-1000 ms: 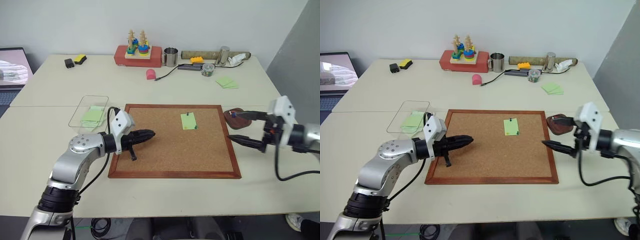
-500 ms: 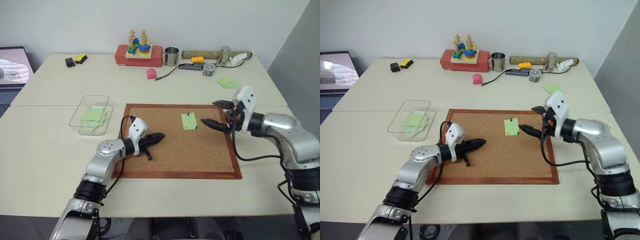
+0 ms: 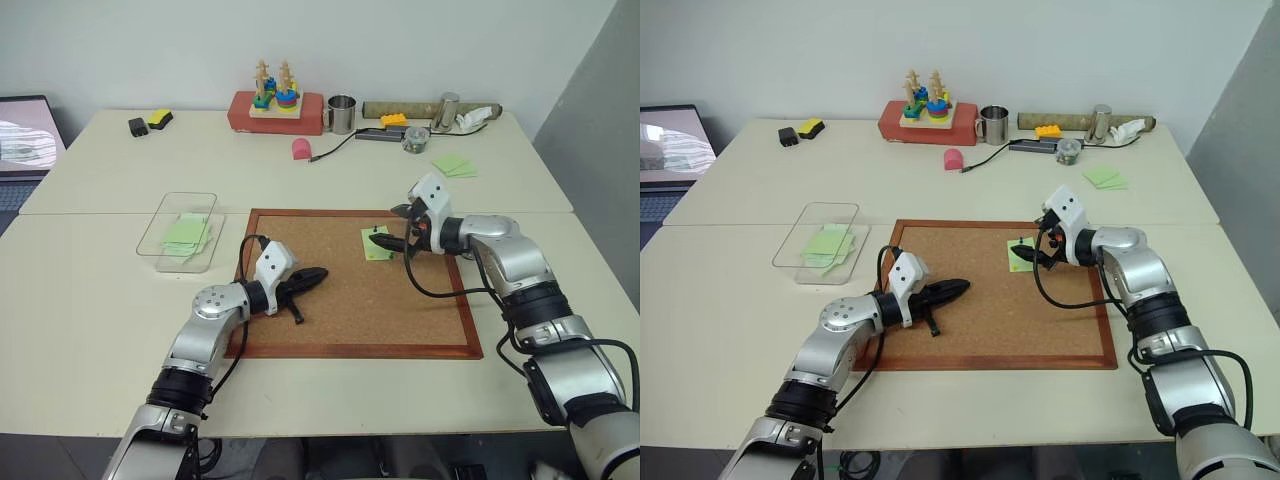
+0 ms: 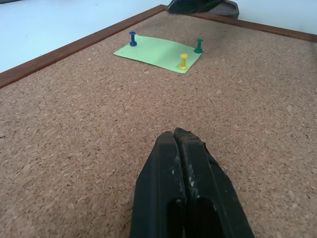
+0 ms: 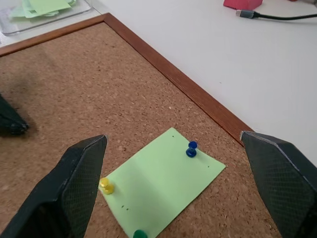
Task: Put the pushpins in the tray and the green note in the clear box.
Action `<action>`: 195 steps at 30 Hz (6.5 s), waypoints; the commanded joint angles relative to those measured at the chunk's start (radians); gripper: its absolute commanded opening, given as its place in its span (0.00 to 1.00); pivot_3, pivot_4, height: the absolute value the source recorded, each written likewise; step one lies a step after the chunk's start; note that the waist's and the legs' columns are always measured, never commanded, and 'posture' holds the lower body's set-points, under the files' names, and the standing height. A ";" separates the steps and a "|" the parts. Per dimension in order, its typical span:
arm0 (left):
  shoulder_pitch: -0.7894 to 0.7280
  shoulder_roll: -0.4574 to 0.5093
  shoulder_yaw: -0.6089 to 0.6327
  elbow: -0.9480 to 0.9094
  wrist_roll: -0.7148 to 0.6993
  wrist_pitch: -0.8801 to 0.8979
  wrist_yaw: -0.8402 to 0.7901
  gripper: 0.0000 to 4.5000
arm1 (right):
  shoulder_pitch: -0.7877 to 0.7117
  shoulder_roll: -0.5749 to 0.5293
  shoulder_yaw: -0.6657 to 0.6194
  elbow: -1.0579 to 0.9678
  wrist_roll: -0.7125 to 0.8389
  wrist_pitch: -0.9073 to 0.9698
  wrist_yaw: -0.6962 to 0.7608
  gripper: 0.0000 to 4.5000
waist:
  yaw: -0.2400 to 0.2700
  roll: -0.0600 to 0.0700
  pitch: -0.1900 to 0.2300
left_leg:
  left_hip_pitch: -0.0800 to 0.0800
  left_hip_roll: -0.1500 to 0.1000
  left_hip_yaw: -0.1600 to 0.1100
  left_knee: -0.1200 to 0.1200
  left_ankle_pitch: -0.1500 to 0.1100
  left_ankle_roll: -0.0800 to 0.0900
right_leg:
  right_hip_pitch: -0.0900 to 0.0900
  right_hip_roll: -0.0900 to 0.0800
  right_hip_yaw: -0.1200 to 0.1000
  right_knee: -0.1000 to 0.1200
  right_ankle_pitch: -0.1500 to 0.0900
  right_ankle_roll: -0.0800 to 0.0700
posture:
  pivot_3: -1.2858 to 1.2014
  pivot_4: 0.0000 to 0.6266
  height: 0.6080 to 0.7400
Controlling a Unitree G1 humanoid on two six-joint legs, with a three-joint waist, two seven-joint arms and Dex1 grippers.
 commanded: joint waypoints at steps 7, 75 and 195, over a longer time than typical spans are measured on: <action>0.072 0.017 -0.030 -0.061 0.015 0.070 -0.012 0.00 | -0.095 0.062 -0.025 0.232 -0.067 -0.200 0.013 0.90 | -0.008 0.001 0.000 | 0.000 0.000 0.000 0.000 0.000 0.000 | 0.000 0.000 0.000 0.000 0.000 0.000 | 0.52 0.24 1.00; 0.051 0.011 -0.083 -0.006 0.047 0.062 -0.048 0.00 | 0.321 -0.273 -0.218 -0.289 -0.194 0.006 -0.211 0.00 | -0.005 0.008 -0.006 | 0.002 -0.001 0.002 0.000 0.000 0.000 | 0.003 0.000 0.003 -0.001 0.000 0.001 | 0.52 0.24 1.00; 0.083 0.038 -0.093 -0.002 0.068 0.049 -0.062 0.00 | 0.404 -0.293 -0.209 -0.365 -0.171 -0.007 -0.282 0.01 | -0.002 0.007 -0.009 | 0.001 -0.001 0.001 -0.002 0.000 0.001 | 0.002 0.000 0.002 -0.005 -0.002 0.005 | 0.52 0.24 1.00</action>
